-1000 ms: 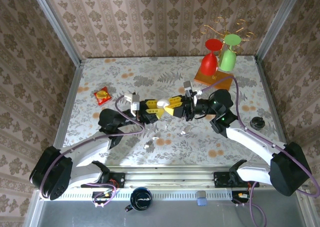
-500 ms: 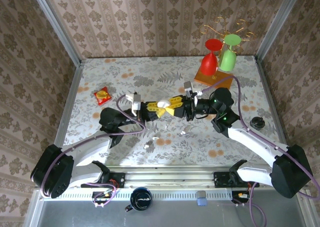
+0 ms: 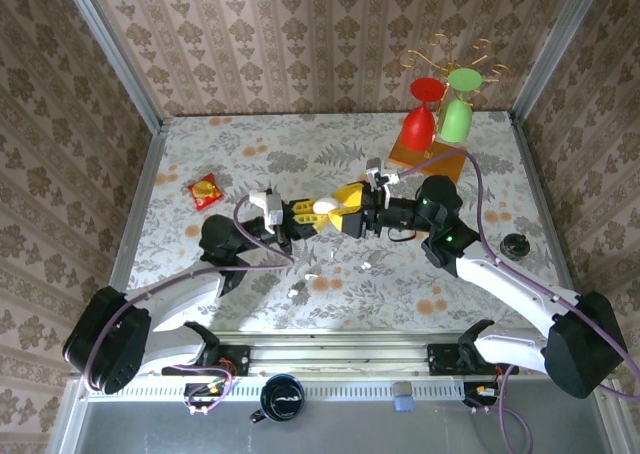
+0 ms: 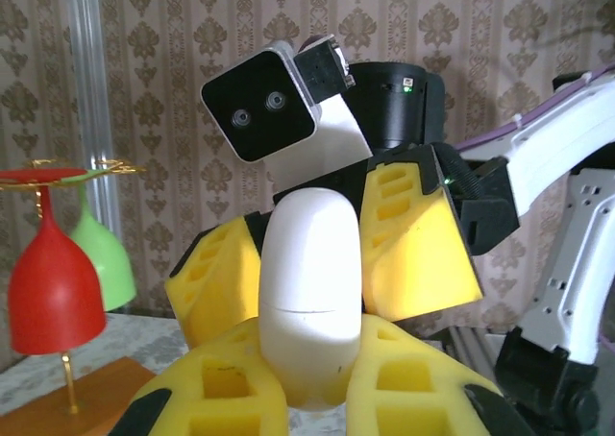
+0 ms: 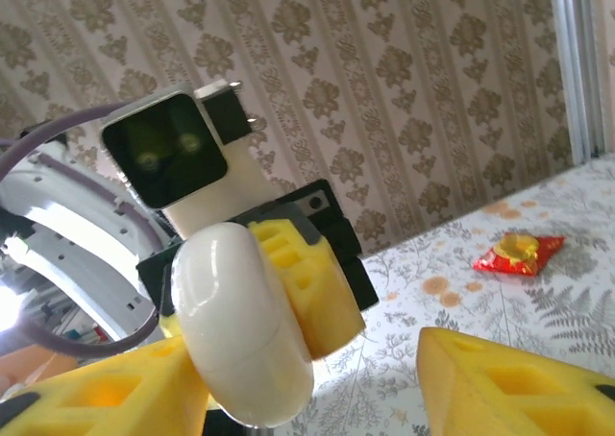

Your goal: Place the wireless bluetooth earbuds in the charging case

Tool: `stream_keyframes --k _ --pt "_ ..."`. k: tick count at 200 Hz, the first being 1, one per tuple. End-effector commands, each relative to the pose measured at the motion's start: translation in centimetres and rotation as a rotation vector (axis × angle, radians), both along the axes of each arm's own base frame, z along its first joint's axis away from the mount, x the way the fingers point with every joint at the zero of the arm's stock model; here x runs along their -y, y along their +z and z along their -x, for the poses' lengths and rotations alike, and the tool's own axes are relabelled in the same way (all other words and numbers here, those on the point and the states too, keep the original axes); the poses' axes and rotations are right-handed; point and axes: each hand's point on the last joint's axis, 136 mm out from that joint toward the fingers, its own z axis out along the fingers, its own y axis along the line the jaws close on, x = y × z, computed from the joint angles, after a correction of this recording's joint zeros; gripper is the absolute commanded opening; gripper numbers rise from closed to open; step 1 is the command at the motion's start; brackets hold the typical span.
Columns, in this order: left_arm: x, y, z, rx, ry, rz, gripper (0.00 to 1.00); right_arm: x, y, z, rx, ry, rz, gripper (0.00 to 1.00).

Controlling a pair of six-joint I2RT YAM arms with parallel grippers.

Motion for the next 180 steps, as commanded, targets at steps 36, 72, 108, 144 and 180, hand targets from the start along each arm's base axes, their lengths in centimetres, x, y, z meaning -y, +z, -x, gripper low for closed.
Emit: stream_keyframes --k 36,72,108,144,180 --pt "0.3 -2.5 2.1 0.106 -0.080 -0.070 0.00 1.2 1.5 -3.9 -0.046 -0.188 -0.040 0.71" --pt "0.2 -3.0 1.5 0.095 -0.054 -0.083 0.00 1.3 1.1 -4.4 -0.059 -0.205 -0.025 0.73" --pt "-0.2 -4.5 -0.5 0.034 0.026 -0.128 0.00 1.4 1.6 -3.5 -0.039 -0.182 -0.031 0.80" --pt "-0.6 -6.9 -3.5 -0.045 0.159 -0.255 0.00 3.9 1.7 -4.2 -0.019 -0.350 -0.037 0.81" --pt "-1.3 -8.1 -5.2 -0.035 0.285 -0.324 0.00 6.8 -1.2 -5.9 -0.119 -0.559 0.064 0.79"
